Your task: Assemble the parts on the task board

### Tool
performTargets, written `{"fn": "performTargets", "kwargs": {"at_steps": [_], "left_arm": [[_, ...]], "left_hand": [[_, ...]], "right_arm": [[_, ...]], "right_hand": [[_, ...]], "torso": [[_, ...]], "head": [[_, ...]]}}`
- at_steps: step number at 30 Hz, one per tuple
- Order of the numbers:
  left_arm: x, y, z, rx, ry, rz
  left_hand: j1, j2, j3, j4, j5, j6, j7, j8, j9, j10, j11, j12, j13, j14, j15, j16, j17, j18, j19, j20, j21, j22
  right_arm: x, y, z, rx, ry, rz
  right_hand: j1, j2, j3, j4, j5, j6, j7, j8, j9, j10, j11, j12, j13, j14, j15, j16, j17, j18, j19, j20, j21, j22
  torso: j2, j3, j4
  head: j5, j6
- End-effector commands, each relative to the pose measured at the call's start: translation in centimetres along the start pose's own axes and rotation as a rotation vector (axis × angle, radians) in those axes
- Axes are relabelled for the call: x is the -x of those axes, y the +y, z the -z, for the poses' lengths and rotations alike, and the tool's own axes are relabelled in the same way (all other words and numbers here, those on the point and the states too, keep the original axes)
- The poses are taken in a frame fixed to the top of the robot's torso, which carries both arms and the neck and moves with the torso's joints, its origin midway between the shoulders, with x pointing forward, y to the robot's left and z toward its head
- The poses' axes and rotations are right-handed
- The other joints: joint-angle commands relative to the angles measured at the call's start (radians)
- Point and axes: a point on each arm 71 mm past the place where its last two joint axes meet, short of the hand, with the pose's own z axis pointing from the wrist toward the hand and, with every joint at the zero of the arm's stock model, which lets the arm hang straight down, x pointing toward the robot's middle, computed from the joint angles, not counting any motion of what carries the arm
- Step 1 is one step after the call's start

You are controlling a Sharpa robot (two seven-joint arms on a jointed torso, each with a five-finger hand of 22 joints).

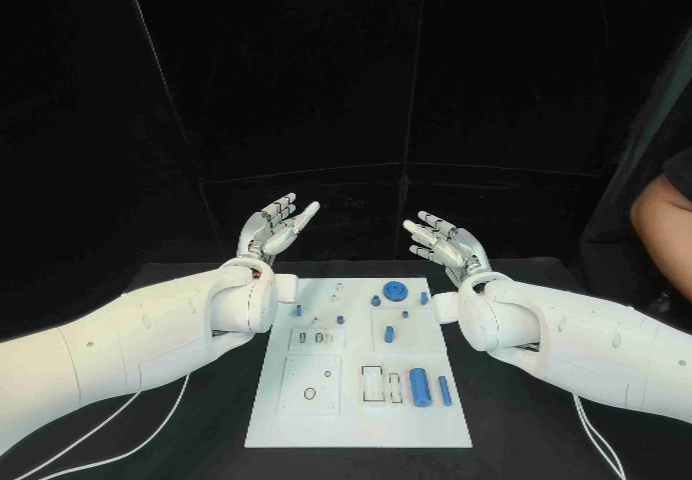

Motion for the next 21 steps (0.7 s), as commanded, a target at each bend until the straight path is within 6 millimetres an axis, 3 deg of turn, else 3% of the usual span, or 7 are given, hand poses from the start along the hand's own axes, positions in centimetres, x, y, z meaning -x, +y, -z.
{"fn": "performTargets", "kwargs": {"at_steps": [1, 4, 10, 11, 12, 16, 21], "left_arm": [[-0.4, -0.5, -0.5, -0.053, 0.079, 0.065], [-0.4, -0.6, -0.6, -0.055, 0.081, 0.066], [-0.4, -0.6, -0.6, -0.055, 0.081, 0.066], [-0.4, -0.6, -0.6, -0.055, 0.081, 0.066], [1.1, -0.7, -0.2, -0.044, 0.104, 0.096], [1.4, -0.9, 0.2, -0.045, 0.122, 0.106], [1.7, -1.1, 0.9, -0.046, 0.156, 0.111]], "left_hand": [[0.051, 0.002, 0.002, 0.016, 0.005, 0.024, 0.116, 0.008, 0.004, 0.020, 0.009, 0.007, 0.003, 0.030, 0.007, 0.009, 0.004, 0.020, 0.009, 0.017, 0.008, 0.003], [0.053, 0.009, 0.004, 0.014, 0.005, 0.033, 0.119, 0.009, 0.005, 0.031, 0.013, 0.008, 0.004, 0.044, 0.009, 0.013, 0.006, 0.021, 0.018, 0.018, 0.011, 0.005], [0.063, 0.027, 0.008, 0.004, 0.006, 0.071, 0.127, 0.016, 0.009, 0.091, 0.021, 0.019, 0.011, 0.141, 0.013, 0.037, 0.020, 0.020, 0.060, 0.018, 0.024, 0.013], [0.071, 0.035, 0.008, -0.005, 0.003, 0.108, 0.133, 0.023, 0.013, 0.140, 0.027, 0.027, 0.015, 0.229, 0.015, 0.062, 0.032, 0.018, 0.128, 0.019, 0.046, 0.026], [0.076, 0.040, 0.007, -0.014, 0.005, 0.140, 0.134, 0.029, 0.016, 0.176, 0.030, 0.031, 0.017, 0.279, 0.013, 0.079, 0.038, 0.021, 0.213, 0.016, 0.072, 0.041], [0.092, 0.057, 0.006, -0.048, 0.003, 0.242, 0.131, 0.048, 0.023, 0.284, 0.026, 0.046, 0.023, 0.327, 0.004, 0.100, 0.041, 0.026, 0.358, 0.016, 0.121, 0.063], [0.098, 0.086, -0.008, -0.103, 0.007, 0.456, 0.117, 0.096, 0.039, 0.547, -0.007, 0.123, 0.041, 0.463, -0.036, 0.152, 0.053, 0.067, 0.531, 0.010, 0.183, 0.083]], "right_arm": [[-1.2, -0.1, -0.6, -0.010, 0.221, 0.031], [-1.3, -0.2, -1.0, -0.018, 0.267, 0.047], [-1.4, -0.2, -1.4, -0.025, 0.302, 0.060], [-1.4, -0.2, -1.4, -0.025, 0.303, 0.060], [1.3, 1.6, -2.6, 0.138, 0.249, 0.437], [1.4, 2.3, -2.9, 0.169, 0.257, 0.535], [1.5, 3.1, -3.2, 0.189, 0.280, 0.673]], "right_hand": [[0.167, -0.002, 0.015, -0.086, -0.025, 0.242, 0.105, 0.033, 0.019, 0.304, 0.036, 0.037, 0.020, 0.351, 0.017, 0.049, 0.023, 0.068, 0.251, 0.010, 0.055, 0.029], [0.199, 0.001, 0.023, -0.110, -0.028, 0.392, 0.099, 0.055, 0.030, 0.458, 0.020, 0.064, 0.026, 0.462, -0.007, 0.073, 0.026, 0.091, 0.335, 0.008, 0.088, 0.039], [0.225, 0.008, 0.036, -0.139, -0.031, 0.547, 0.085, 0.073, 0.036, 0.541, -0.004, 0.078, 0.023, 0.562, -0.036, 0.092, 0.025, 0.101, 0.411, -0.009, 0.122, 0.045], [0.227, 0.009, 0.039, -0.148, -0.028, 0.566, 0.083, 0.070, 0.033, 0.559, -0.010, 0.075, 0.021, 0.590, -0.043, 0.091, 0.023, 0.100, 0.437, -0.018, 0.131, 0.046], [0.229, 0.010, 0.043, -0.157, -0.024, 0.576, 0.081, 0.064, 0.031, 0.569, -0.012, 0.070, 0.021, 0.607, -0.048, 0.088, 0.023, 0.100, 0.451, -0.023, 0.135, 0.044], [0.225, 0.013, 0.052, -0.180, -0.022, 0.606, 0.077, 0.054, 0.030, 0.602, -0.020, 0.059, 0.021, 0.656, -0.062, 0.081, 0.023, 0.100, 0.488, -0.037, 0.145, 0.041], [0.214, 0.016, 0.064, -0.205, -0.023, 0.661, 0.064, 0.046, 0.030, 0.680, -0.040, 0.052, 0.022, 0.733, -0.089, 0.074, 0.023, 0.099, 0.561, -0.068, 0.176, 0.045]], "torso": [[0.000, -0.0002, -0.0002], [0.000, -0.0002, -0.0002], [0.000, -0.0002, -0.0002], [0.000, -0.0002, -0.0002], [0.031, -0.0015, -0.0072], [0.039, -0.0008, -0.0046], [0.054, 0.0013, -0.0011]], "head": [[0.000, 0.000], [0.000, 0.000], [0.000, 0.000], [0.000, 0.000], [0.000, -0.012], [0.003, -0.009], [-0.004, -0.001]]}}
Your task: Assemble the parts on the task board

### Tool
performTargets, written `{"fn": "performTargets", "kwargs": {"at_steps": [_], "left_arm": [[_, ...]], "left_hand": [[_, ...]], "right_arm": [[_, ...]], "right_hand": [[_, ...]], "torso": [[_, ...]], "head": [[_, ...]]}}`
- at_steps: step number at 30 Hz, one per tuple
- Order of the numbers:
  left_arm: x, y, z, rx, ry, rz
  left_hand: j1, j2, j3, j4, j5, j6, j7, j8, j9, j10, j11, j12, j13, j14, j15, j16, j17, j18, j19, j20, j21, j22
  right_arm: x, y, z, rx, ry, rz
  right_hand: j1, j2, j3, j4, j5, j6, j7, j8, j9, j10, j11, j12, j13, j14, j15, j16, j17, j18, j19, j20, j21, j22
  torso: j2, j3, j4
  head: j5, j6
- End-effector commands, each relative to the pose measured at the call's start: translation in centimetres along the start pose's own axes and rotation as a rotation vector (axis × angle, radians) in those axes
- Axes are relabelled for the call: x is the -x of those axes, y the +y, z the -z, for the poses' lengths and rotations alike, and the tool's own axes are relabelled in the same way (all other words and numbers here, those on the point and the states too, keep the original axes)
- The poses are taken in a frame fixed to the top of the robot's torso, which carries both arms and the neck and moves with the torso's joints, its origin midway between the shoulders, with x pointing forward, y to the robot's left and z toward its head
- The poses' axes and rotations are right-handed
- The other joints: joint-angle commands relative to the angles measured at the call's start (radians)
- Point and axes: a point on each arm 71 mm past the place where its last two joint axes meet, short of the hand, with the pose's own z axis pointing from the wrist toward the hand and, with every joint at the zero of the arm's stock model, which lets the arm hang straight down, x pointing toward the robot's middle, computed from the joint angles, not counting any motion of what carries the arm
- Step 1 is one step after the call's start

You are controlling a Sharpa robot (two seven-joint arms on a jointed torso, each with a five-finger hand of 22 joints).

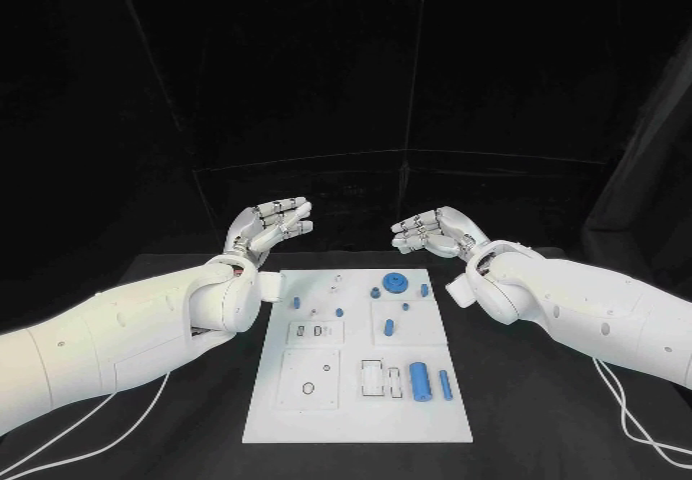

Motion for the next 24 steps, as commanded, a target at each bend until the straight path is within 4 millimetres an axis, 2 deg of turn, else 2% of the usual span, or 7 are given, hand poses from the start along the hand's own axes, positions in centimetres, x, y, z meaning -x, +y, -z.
{"fn": "performTargets", "kwargs": {"at_steps": [1, 6, 8, 10, 13, 16, 24], "left_arm": [[-0.4, -0.6, 0.2, -0.026, 0.066, 0.029], [-0.6, -0.9, 1.0, -0.025, 0.115, 0.035], [-0.8, -1.1, 1.4, -0.025, 0.141, 0.037], [-1.1, -1.2, 1.7, -0.023, 0.160, 0.040], [-1.5, -1.4, 2.3, -0.018, 0.184, 0.047], [-1.9, -1.5, 2.9, -0.013, 0.204, 0.058], [-2.8, -1.8, 4.0, -0.005, 0.240, 0.079]], "left_hand": [[0.001, 0.013, -0.005, -0.019, 0.001, 0.082, 0.074, 0.022, 0.007, 0.064, -0.015, 0.026, 0.004, 0.056, -0.017, 0.022, 0.006, 0.025, 0.050, -0.002, 0.022, 0.006], [0.003, 0.034, -0.016, -0.056, 0.000, 0.152, 0.051, 0.037, 0.004, 0.165, -0.045, 0.060, 0.005, 0.160, -0.049, 0.052, 0.019, 0.031, 0.141, -0.026, 0.053, 0.012], [0.001, 0.045, -0.022, -0.072, 0.001, 0.183, 0.040, 0.039, 0.001, 0.214, -0.058, 0.069, 0.006, 0.207, -0.065, 0.060, 0.029, 0.031, 0.178, -0.041, 0.061, 0.010], [-0.001, 0.052, -0.027, -0.084, 0.000, 0.197, 0.036, 0.035, -0.002, 0.234, -0.064, 0.064, 0.004, 0.225, -0.071, 0.055, 0.034, 0.030, 0.196, -0.047, 0.060, 0.007], [0.000, 0.056, -0.028, -0.092, 0.001, 0.205, 0.033, 0.032, -0.003, 0.244, -0.066, 0.060, 0.003, 0.238, -0.075, 0.054, 0.038, 0.030, 0.206, -0.051, 0.060, 0.005], [0.002, 0.059, -0.028, -0.098, 0.001, 0.207, 0.032, 0.029, -0.004, 0.247, -0.067, 0.056, 0.002, 0.244, -0.076, 0.051, 0.040, 0.030, 0.212, -0.052, 0.060, 0.003], [0.003, 0.062, -0.029, -0.105, 0.001, 0.208, 0.032, 0.024, -0.005, 0.246, -0.067, 0.049, -0.001, 0.244, -0.076, 0.046, 0.041, 0.029, 0.215, -0.053, 0.057, 0.000]], "right_arm": [[0.0, 0.8, -0.4, 0.038, 0.047, 0.226], [0.2, 1.3, -0.9, 0.049, 0.071, 0.373], [0.2, 1.5, -1.1, 0.050, 0.083, 0.444], [0.1, 1.6, -1.3, 0.046, 0.102, 0.511], [-0.2, 1.7, -1.5, 0.034, 0.135, 0.594], [-0.8, 1.9, -1.8, 0.024, 0.166, 0.674], [-1.7, 2.7, -2.5, 0.017, 0.216, 0.840]], "right_hand": [[0.012, 0.003, 0.019, -0.042, -0.001, 0.108, -0.012, -0.005, 0.002, 0.127, -0.027, -0.005, 0.003, 0.131, -0.039, -0.002, 0.002, 0.014, 0.117, -0.041, 0.048, 0.008], [0.034, -0.012, 0.038, -0.044, 0.011, 0.148, -0.024, -0.006, 0.003, 0.190, -0.048, -0.007, 0.004, 0.198, -0.066, 0.004, 0.005, 0.013, 0.190, -0.075, 0.100, 0.029], [0.054, -0.027, 0.051, -0.043, 0.025, 0.168, -0.034, -0.006, 0.003, 0.222, -0.061, -0.010, 0.005, 0.254, -0.087, 0.016, 0.006, 0.011, 0.242, -0.101, 0.149, 0.054], [0.059, -0.040, 0.057, -0.043, 0.028, 0.175, -0.038, -0.010, 0.002, 0.233, -0.066, -0.016, 0.005, 0.291, -0.098, 0.024, 0.007, 0.011, 0.271, -0.118, 0.186, 0.073], [0.045, -0.055, 0.056, -0.041, 0.013, 0.173, -0.038, -0.017, 0.001, 0.231, -0.071, -0.030, 0.003, 0.347, -0.108, 0.040, 0.009, 0.010, 0.304, -0.132, 0.234, 0.099], [0.026, -0.069, 0.046, -0.038, -0.009, 0.163, -0.044, -0.021, 0.000, 0.210, -0.075, -0.034, 0.003, 0.455, -0.126, 0.114, 0.049, 0.012, 0.330, -0.146, 0.269, 0.118], [0.008, -0.079, 0.044, -0.040, -0.008, 0.142, -0.057, -0.020, 0.001, 0.188, -0.086, -0.030, 0.005, 0.456, -0.137, 0.364, 0.214, 0.009, 0.361, -0.168, 0.403, 0.197]], "torso": [[0.021, 0.0010, 0.0027], [0.040, -0.0051, 0.0089], [0.052, -0.0081, 0.0125], [0.061, -0.0100, 0.0168], [0.074, -0.0116, 0.0228], [0.083, -0.0124, 0.0276], [0.116, -0.0153, 0.0460]], "head": [[-0.005, 0.008], [-0.013, 0.012], [-0.014, 0.016], [-0.017, 0.020], [-0.017, 0.025], [-0.016, 0.027], [-0.036, 0.036]]}}
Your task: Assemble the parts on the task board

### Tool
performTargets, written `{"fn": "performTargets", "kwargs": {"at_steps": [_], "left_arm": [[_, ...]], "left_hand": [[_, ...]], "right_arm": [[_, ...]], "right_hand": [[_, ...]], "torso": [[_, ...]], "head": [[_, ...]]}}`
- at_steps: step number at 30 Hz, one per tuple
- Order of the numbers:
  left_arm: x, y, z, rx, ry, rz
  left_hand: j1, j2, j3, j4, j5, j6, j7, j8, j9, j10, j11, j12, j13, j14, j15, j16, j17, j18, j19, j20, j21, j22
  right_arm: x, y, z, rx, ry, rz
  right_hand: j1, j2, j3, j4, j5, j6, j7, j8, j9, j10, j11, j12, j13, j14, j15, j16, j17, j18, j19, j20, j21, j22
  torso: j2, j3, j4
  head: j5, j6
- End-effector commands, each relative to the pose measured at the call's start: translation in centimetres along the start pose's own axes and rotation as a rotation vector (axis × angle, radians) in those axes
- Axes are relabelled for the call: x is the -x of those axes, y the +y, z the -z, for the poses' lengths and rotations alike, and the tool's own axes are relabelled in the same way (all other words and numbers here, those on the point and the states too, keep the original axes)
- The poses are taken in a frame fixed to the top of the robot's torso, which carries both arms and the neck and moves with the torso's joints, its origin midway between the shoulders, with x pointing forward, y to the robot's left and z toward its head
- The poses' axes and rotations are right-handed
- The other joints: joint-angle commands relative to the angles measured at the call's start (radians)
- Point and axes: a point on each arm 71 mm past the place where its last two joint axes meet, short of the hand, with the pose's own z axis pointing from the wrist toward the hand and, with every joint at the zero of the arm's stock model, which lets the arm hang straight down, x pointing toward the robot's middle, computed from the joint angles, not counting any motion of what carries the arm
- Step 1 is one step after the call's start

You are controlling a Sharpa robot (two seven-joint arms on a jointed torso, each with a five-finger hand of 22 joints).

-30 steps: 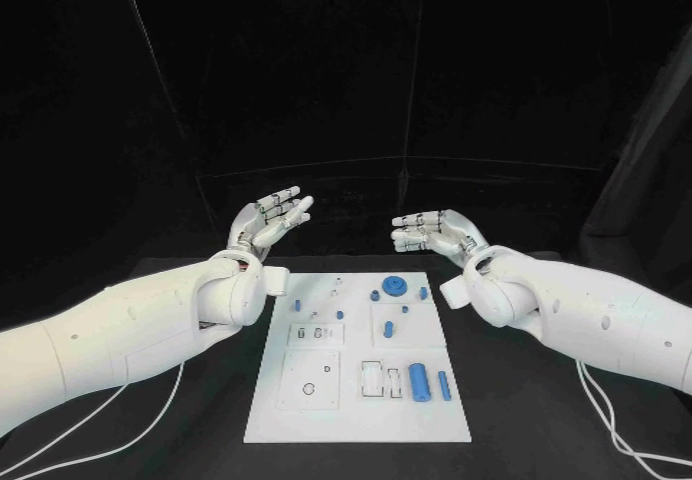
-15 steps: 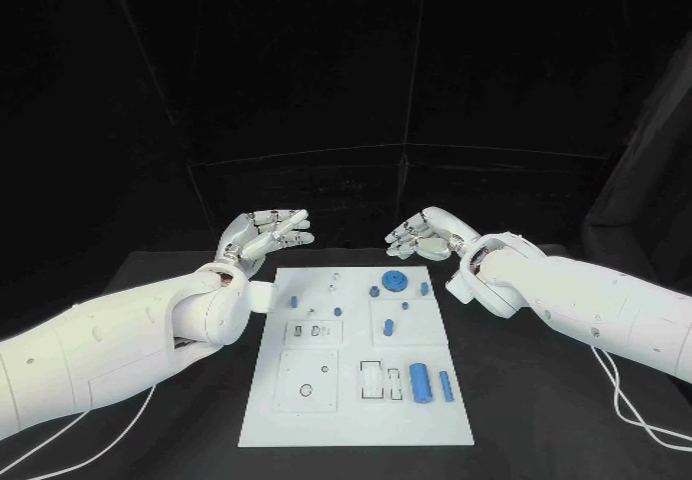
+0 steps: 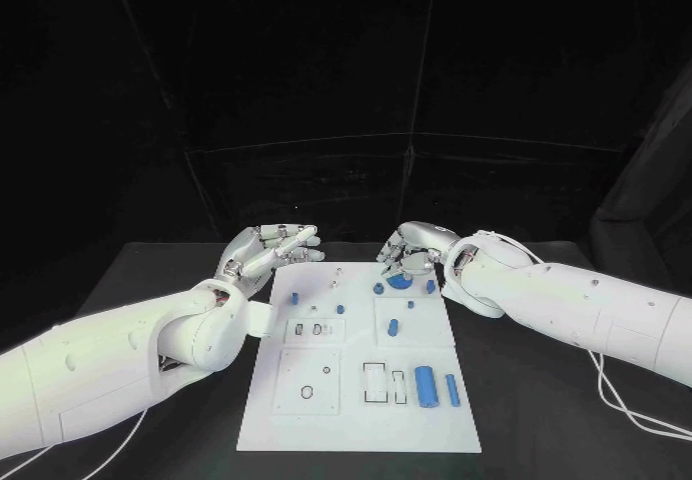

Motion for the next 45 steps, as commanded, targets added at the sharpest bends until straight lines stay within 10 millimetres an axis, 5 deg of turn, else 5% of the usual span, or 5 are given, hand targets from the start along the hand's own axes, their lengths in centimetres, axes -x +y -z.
{"fn": "performTargets", "kwargs": {"at_steps": [1, 9, 17, 31, 45], "left_arm": [[-0.6, -0.2, 0.2, -0.006, 0.041, 0.007], [-1.2, -0.4, 0.6, 0.000, 0.060, 0.019], [-1.1, -0.4, 0.7, 0.004, 0.062, 0.020], [-0.9, -0.4, 0.7, 0.013, 0.061, 0.019], [-0.9, -0.3, 0.6, 0.016, 0.063, 0.020]], "left_hand": [[0.000, 0.008, 0.001, -0.006, 0.001, 0.009, -0.001, -0.006, -0.001, 0.004, 0.000, -0.005, -0.001, 0.006, -0.001, -0.007, 0.002, 0.015, 0.008, 0.001, 0.000, -0.002], [-0.001, 0.009, -0.001, -0.009, 0.000, 0.009, 0.000, -0.009, -0.001, 0.003, 0.001, -0.009, -0.002, 0.005, 0.000, -0.010, 0.002, 0.014, 0.008, 0.001, -0.002, -0.004], [-0.003, 0.009, -0.003, -0.012, 0.000, 0.009, 0.001, -0.012, -0.002, 0.002, 0.002, -0.013, -0.003, 0.004, 0.001, -0.014, 0.003, 0.014, 0.009, 0.001, -0.005, -0.005], [-0.005, 0.009, -0.005, -0.014, 0.000, 0.008, 0.002, -0.014, -0.002, 0.002, 0.003, -0.016, -0.004, 0.004, 0.001, -0.017, 0.003, 0.014, 0.009, 0.002, -0.007, -0.007], [-0.006, 0.009, -0.006, -0.015, 0.000, 0.008, 0.003, -0.016, -0.002, 0.001, 0.004, -0.018, -0.004, 0.004, 0.002, -0.019, 0.003, 0.014, 0.009, 0.002, -0.008, -0.008]], "right_arm": [[0.0, 0.3, -0.4, -0.023, 0.057, 0.162], [0.4, 1.4, -0.9, -0.017, 0.086, 0.228], [0.4, 1.8, -1.0, -0.024, 0.120, 0.254], [0.0, 2.0, -0.8, -0.028, 0.181, 0.262], [-0.3, 2.0, -1.3, -0.040, 0.198, 0.264]], "right_hand": [[-0.004, -0.009, 0.005, 0.001, 0.005, -0.009, -0.006, -0.002, 0.000, -0.007, -0.006, -0.003, 0.001, 0.046, -0.004, 0.097, 0.059, 0.010, 0.015, -0.003, 0.051, 0.031], [-0.014, -0.012, 0.028, -0.002, 0.013, -0.017, -0.011, -0.002, 0.000, -0.027, -0.004, 0.000, 0.002, 0.035, -0.004, 0.410, 0.314, 0.009, -0.008, 0.000, 0.220, 0.139], [-0.022, -0.016, 0.058, 0.000, 0.008, -0.014, -0.010, -0.001, 0.000, -0.029, -0.005, -0.001, 0.001, 0.035, -0.005, 0.654, 0.570, -0.008, -0.006, 0.010, 0.407, 0.329], [-0.031, -0.018, 0.083, 0.001, 0.002, -0.010, -0.009, 0.000, 0.000, -0.030, -0.003, 0.000, 0.001, 0.033, -0.004, 0.764, 0.685, -0.022, 0.004, 0.018, 0.522, 0.459], [-0.023, 0.031, 0.175, 0.000, -0.052, 0.009, -0.008, 0.001, 0.001, -0.010, -0.005, -0.001, -0.001, 0.026, -0.005, 0.808, 0.720, -0.025, -0.008, 0.019, 0.572, 0.503]], "torso": [[0.025, -0.0021, 0.0120], [0.051, -0.0015, 0.0146], [0.061, -0.0013, 0.0125], [0.067, 0.0001, 0.0173], [0.072, 0.0029, 0.0187]], "head": [[-0.008, 0.003], [-0.016, 0.009], [-0.016, 0.009], [-0.016, 0.012], [-0.017, 0.011]]}}
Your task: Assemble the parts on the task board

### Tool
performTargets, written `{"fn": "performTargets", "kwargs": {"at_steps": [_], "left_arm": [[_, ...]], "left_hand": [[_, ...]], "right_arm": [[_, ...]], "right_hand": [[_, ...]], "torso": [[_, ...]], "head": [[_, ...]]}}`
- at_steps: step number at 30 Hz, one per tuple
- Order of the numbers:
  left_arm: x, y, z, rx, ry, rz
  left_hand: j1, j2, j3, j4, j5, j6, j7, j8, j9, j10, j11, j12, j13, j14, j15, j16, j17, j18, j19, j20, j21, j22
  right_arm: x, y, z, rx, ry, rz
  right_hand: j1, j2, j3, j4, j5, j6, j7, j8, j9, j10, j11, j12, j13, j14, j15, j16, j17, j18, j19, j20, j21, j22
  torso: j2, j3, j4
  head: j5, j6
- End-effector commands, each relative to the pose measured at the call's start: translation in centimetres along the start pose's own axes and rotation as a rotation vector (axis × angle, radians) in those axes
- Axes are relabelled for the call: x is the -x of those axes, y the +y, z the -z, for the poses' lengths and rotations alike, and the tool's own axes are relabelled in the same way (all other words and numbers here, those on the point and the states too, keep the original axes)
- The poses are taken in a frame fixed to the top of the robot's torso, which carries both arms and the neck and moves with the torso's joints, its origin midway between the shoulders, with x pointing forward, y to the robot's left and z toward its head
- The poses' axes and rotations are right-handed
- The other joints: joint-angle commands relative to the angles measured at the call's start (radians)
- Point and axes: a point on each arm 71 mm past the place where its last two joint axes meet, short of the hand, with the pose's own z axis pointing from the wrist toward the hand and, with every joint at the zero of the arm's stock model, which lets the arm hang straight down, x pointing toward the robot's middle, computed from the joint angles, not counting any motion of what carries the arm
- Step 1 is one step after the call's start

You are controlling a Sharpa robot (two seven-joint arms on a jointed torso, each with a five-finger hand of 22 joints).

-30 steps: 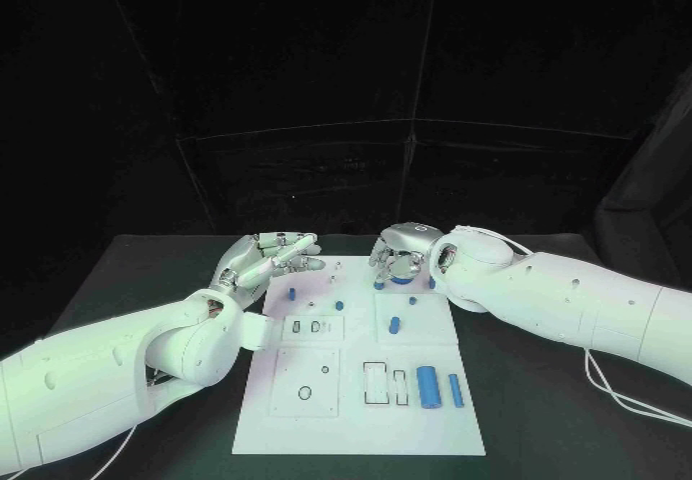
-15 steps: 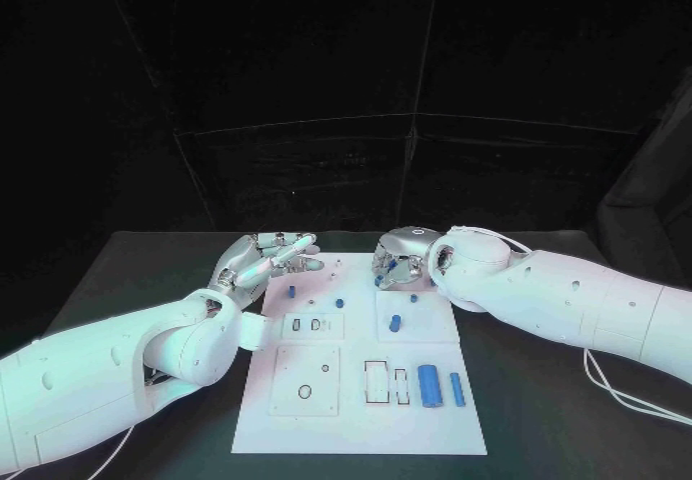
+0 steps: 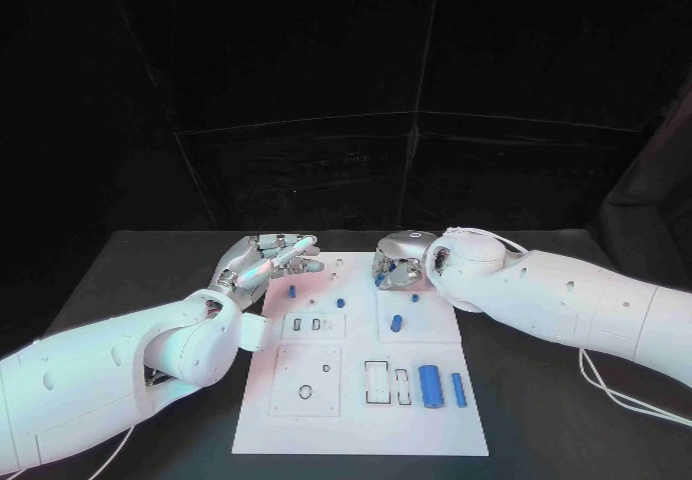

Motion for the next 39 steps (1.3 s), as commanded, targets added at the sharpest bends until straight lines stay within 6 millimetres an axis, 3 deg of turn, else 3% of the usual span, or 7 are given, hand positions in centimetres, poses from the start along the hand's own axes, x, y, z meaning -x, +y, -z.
{"fn": "performTargets", "kwargs": {"at_steps": [1, 8, 12, 16, 23, 30, 39], "left_arm": [[-0.2, -0.1, -0.1, -0.005, 0.019, 0.003], [-0.1, 0.0, -0.1, 0.004, 0.022, 0.004], [-0.1, 0.0, 0.0, 0.007, 0.023, 0.005], [0.0, 0.0, 0.0, 0.010, 0.024, 0.006], [0.0, 0.0, 0.0, 0.011, 0.026, 0.007], [0.0, 0.0, -0.1, 0.012, 0.028, 0.008], [0.1, -0.1, 0.0, 0.011, 0.026, 0.006]], "left_hand": [[-0.003, 0.006, 0.000, -0.004, 0.001, 0.004, 0.000, -0.003, -0.001, 0.001, 0.004, -0.006, -0.001, 0.004, 0.002, -0.004, 0.001, 0.014, 0.006, -0.001, -0.004, -0.001], [-0.005, 0.008, -0.001, -0.006, 0.001, 0.004, 0.001, -0.006, -0.001, 0.000, 0.005, -0.009, -0.002, 0.004, 0.003, -0.006, 0.002, 0.014, 0.006, -0.001, -0.006, -0.003], [-0.006, 0.010, -0.002, -0.006, 0.001, 0.003, 0.002, -0.008, -0.002, -0.001, 0.006, -0.011, -0.002, 0.004, 0.003, -0.008, 0.002, 0.014, 0.006, 0.000, -0.007, -0.004], [-0.007, 0.011, -0.002, -0.007, 0.001, 0.002, 0.002, -0.008, -0.002, -0.001, 0.006, -0.012, -0.002, 0.004, 0.003, -0.009, 0.002, 0.014, 0.006, 0.000, -0.008, -0.004], [-0.008, 0.012, -0.003, -0.007, 0.000, 0.002, 0.003, -0.010, -0.002, -0.001, 0.007, -0.013, -0.002, 0.003, 0.004, -0.011, 0.002, 0.014, 0.006, 0.000, -0.009, -0.005], [-0.008, 0.012, -0.003, -0.007, 0.000, 0.002, 0.003, -0.010, -0.002, -0.001, 0.007, -0.013, -0.002, 0.003, 0.004, -0.011, 0.002, 0.014, 0.006, 0.000, -0.009, -0.005], [-0.009, 0.012, -0.004, -0.008, 0.000, 0.002, 0.003, -0.010, -0.002, -0.001, 0.007, -0.014, -0.002, 0.003, 0.004, -0.011, 0.002, 0.014, 0.006, 0.000, -0.009, -0.005]], "right_arm": [[0.0, 0.0, -0.1, -0.007, 0.012, 0.009], [0.5, 0.1, -0.1, -0.009, -0.058, 0.006], [0.9, 0.4, 0.1, 0.004, -0.104, -0.006], [1.3, 0.7, 0.3, 0.004, -0.159, -0.024], [1.9, 1.1, -0.4, -0.026, -0.241, -0.042], [2.0, 1.8, -1.7, -0.033, -0.263, -0.047], [1.9, 3.2, -3.5, -0.046, -0.254, -0.050]], "right_hand": [[0.000, 0.015, 0.025, 0.000, -0.016, 0.011, -0.001, 0.001, 0.001, 0.011, 0.001, -0.001, -0.001, 0.023, -0.001, 0.009, 0.004, -0.009, -0.007, 0.004, 0.009, 0.007], [0.008, 0.027, 0.099, -0.001, -0.046, 0.037, -0.003, 0.006, 0.003, 0.031, -0.003, 0.003, 0.000, 0.020, -0.004, 0.023, 0.012, -0.011, -0.006, 0.002, 0.035, 0.034], [0.001, 0.012, 0.133, 0.001, -0.041, 0.047, -0.004, 0.005, 0.003, 0.040, -0.003, 0.002, 0.000, 0.020, -0.005, 0.030, 0.014, -0.013, -0.007, 0.001, 0.048, 0.046], [-0.028, -0.022, 0.179, 0.008, -0.042, 0.050, -0.003, 0.000, 0.002, 0.042, -0.003, -0.002, 0.000, 0.018, -0.004, 0.040, 0.018, -0.014, -0.011, 0.003, 0.062, 0.057], [-0.042, -0.035, 0.196, 0.015, -0.049, 0.050, -0.003, 0.000, 0.001, 0.041, -0.004, -0.003, -0.001, 0.017, -0.003, 0.043, 0.018, -0.014, -0.013, 0.003, 0.067, 0.061], [-0.045, -0.038, 0.201, 0.016, -0.050, 0.050, -0.003, 0.000, 0.001, 0.041, -0.003, -0.003, -0.001, 0.018, -0.003, 0.045, 0.020, -0.014, -0.013, 0.004, 0.069, 0.062], [-0.054, -0.048, 0.223, 0.023, -0.050, 0.043, -0.001, -0.002, 0.001, 0.032, -0.001, -0.006, -0.001, 0.016, -0.001, 0.046, 0.015, -0.014, -0.017, 0.005, 0.072, 0.062]], "torso": [[0.002, 0.0006, 0.0015], [0.003, 0.0007, 0.0026], [0.004, 0.0012, 0.0024], [0.004, 0.0000, 0.0010], [0.006, 0.0001, 0.0071], [0.008, 0.0001, 0.0088], [0.015, -0.0022, 0.0155]], "head": [[-0.002, 0.000], [-0.002, 0.002], [-0.002, 0.003], [-0.001, 0.007], [-0.003, 0.013], [0.001, 0.016], [-0.006, 0.019]]}}
